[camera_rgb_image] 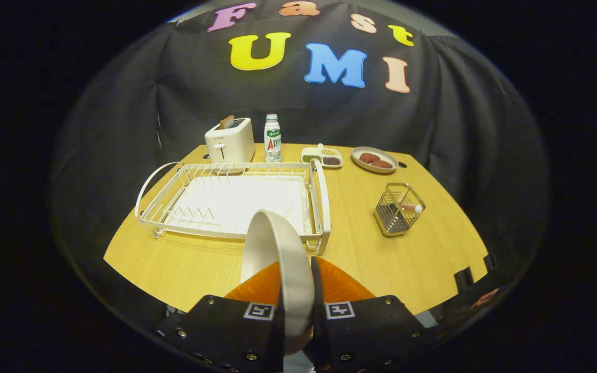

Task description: Take the plate from the dish rack, then take the spoon from the basket and place it into the plate.

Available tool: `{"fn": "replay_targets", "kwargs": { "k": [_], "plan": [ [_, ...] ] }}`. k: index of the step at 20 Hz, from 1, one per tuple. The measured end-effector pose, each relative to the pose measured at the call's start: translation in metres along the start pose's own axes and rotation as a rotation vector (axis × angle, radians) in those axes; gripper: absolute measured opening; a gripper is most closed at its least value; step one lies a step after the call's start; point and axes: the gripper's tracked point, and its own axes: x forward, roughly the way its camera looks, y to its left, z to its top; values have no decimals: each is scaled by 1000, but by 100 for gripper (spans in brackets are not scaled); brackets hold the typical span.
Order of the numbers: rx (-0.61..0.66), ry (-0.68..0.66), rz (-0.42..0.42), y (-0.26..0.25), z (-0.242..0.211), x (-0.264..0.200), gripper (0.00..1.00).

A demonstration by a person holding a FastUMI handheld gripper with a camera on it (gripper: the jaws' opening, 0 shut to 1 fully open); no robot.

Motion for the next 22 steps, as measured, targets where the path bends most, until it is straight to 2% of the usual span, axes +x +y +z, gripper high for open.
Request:
{"fn": "replay_targets", "kwargs": {
  "k": [8,13,16,22],
  "plan": [
    [222,51,125,17,-27,24,24],
    [321,77,133,15,-38,33,32],
    [332,62,135,12,-34,31,32],
    [267,46,149,14,-26,33,32]
  ]
}}
